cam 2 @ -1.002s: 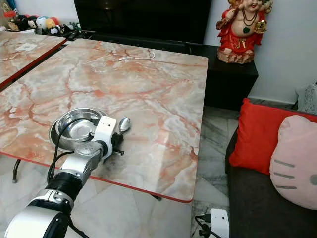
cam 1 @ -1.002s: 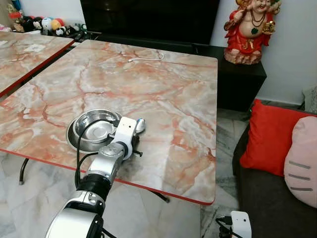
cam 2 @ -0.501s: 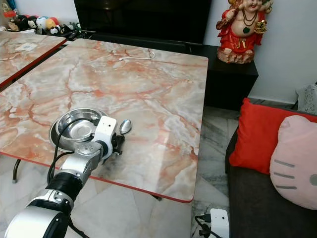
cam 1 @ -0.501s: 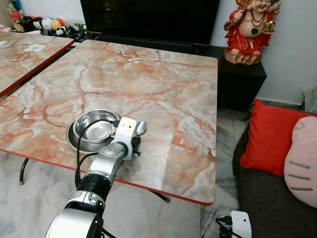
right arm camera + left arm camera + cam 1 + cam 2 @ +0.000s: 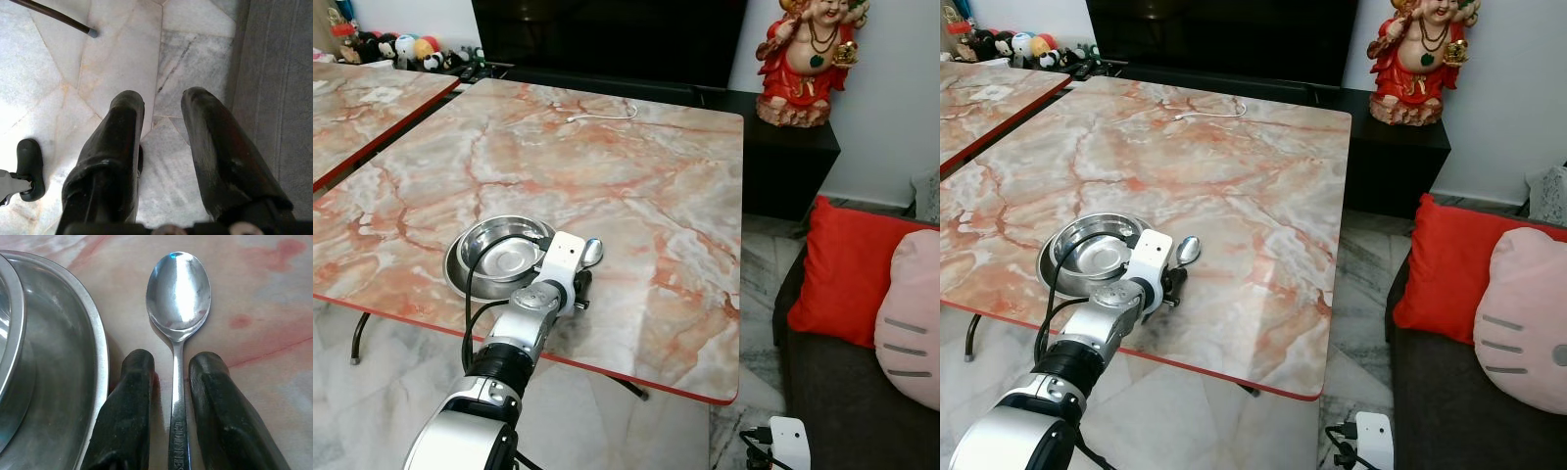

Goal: Setting the table

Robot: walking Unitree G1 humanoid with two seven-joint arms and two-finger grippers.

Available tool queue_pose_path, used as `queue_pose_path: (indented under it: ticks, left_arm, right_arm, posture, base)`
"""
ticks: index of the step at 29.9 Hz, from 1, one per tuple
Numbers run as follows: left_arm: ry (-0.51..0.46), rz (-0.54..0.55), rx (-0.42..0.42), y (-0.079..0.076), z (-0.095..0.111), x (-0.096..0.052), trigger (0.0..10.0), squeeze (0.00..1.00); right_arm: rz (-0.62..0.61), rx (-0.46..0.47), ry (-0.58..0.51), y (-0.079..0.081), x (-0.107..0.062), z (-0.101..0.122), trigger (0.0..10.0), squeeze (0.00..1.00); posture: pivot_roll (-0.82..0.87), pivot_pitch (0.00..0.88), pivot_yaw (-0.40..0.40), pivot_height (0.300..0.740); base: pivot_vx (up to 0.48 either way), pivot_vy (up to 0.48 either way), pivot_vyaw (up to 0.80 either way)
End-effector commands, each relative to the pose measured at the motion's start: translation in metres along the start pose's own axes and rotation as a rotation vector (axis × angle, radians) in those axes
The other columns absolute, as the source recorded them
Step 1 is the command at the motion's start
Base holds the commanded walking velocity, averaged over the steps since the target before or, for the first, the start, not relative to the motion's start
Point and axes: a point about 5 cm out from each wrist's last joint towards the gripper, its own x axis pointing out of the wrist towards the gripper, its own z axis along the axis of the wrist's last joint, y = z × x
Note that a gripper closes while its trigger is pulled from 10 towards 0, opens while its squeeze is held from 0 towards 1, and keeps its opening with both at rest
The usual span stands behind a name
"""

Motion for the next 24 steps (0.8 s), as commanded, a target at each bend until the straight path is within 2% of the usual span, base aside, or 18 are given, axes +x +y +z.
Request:
queue_pose_path:
  ticks: [1, 2, 4, 6, 8, 9, 11, 14, 15, 16, 17, 20, 23, 24]
  left_arm:
    - [-0.062, -0.016, -0.006, -0.003, 0.014, 0.001, 10.0, 0.0]
    - [-0.098, -0.019, -0.011, -0.004, 0.019, 0.0, 10.0, 0.0]
    - [-0.098, -0.019, -0.011, -0.004, 0.019, 0.0, 10.0, 0.0]
    - [-0.155, -0.012, 0.003, -0.004, 0.028, -0.001, 10.0, 0.0]
    - [-0.155, -0.012, 0.003, -0.004, 0.028, -0.001, 10.0, 0.0]
    - [-0.236, -0.014, 0.021, -0.007, 0.041, -0.004, 10.0, 0.0]
    - [-0.265, -0.016, 0.022, -0.008, 0.046, -0.005, 10.0, 0.0]
    - [-0.424, -0.014, 0.015, -0.01, 0.062, -0.014, 10.0, 0.0]
    - [-0.424, -0.014, 0.015, -0.01, 0.062, -0.014, 10.0, 0.0]
    - [-0.506, 0.019, 0.029, -0.006, 0.066, -0.022, 10.0, 0.0]
    - [-0.506, 0.019, 0.029, -0.006, 0.066, -0.022, 10.0, 0.0]
    - [-0.597, 0.163, 0.061, 0.014, 0.058, -0.041, 10.0, 0.0]
    - [-0.614, 0.193, 0.064, 0.019, 0.055, -0.046, 10.0, 0.0]
    - [-0.619, 0.247, 0.082, 0.027, 0.049, -0.053, 10.0, 0.0]
  right_arm:
    - [-0.001, -0.005, 0.009, -0.001, 0.0, -0.001, 10.0, 0.0]
    - [-0.001, -0.006, 0.01, -0.001, 0.0, -0.001, 10.0, 0.0]
    - [-0.001, -0.006, 0.01, -0.001, 0.0, -0.001, 10.0, 0.0]
    - [0.0, -0.007, 0.01, -0.001, 0.0, -0.001, 10.0, 0.0]
    - [0.0, -0.007, 0.01, -0.001, 0.0, -0.001, 10.0, 0.0]
    - [0.001, -0.008, 0.011, -0.001, 0.0, -0.001, 10.0, 0.0]
    - [0.001, -0.008, 0.011, -0.001, 0.0, -0.001, 10.0, 0.0]
    - [0.001, -0.007, 0.011, 0.0, 0.0, -0.001, 10.0, 0.0]
    - [0.001, -0.007, 0.011, 0.0, 0.0, -0.001, 10.0, 0.0]
    - [0.001, -0.006, 0.011, 0.0, 0.0, -0.002, 10.0, 0.0]
    - [0.001, -0.006, 0.011, 0.0, 0.0, -0.002, 10.0, 0.0]
    - [-0.002, -0.003, 0.013, 0.0, -0.001, -0.003, 10.0, 0.0]
    - [-0.002, -0.003, 0.014, 0.0, -0.001, -0.004, 10.0, 0.0]
    - [-0.002, -0.003, 0.015, 0.0, -0.001, -0.004, 10.0, 0.0]
  posture:
    - [0.09, 0.0, -0.048, 0.74]
    - [0.09, 0.0, -0.048, 0.74]
    - [0.09, 0.0, -0.048, 0.74]
    - [0.09, 0.0, -0.048, 0.74]
    - [0.09, 0.0, -0.048, 0.74]
    - [0.09, 0.0, -0.048, 0.74]
    - [0.09, 0.0, -0.046, 0.74]
    - [0.09, 0.0, -0.044, 0.74]
    - [0.09, 0.0, -0.044, 0.74]
    - [0.09, 0.0, -0.039, 0.74]
    - [0.09, 0.0, -0.039, 0.74]
    - [0.08, 0.0, -0.029, 0.74]
    - [0.08, 0.0, -0.029, 0.74]
    - [0.08, 0.0, -0.028, 0.74]
  base:
    - [0.0, 0.0, 0.0]
    - [0.0, 0.0, 0.0]
    - [0.0, 0.0, 0.0]
    - [0.0, 0.0, 0.0]
    - [0.0, 0.0, 0.0]
    - [0.0, 0.0, 0.0]
    - [0.0, 0.0, 0.0]
    - [0.0, 0.0, 0.0]
    - [0.0, 0.0, 0.0]
    - [0.0, 0.0, 0.0]
    - [0.0, 0.0, 0.0]
    - [0.0, 0.0, 0.0]
    - [0.0, 0.0, 0.0]
    - [0.0, 0.0, 0.0]
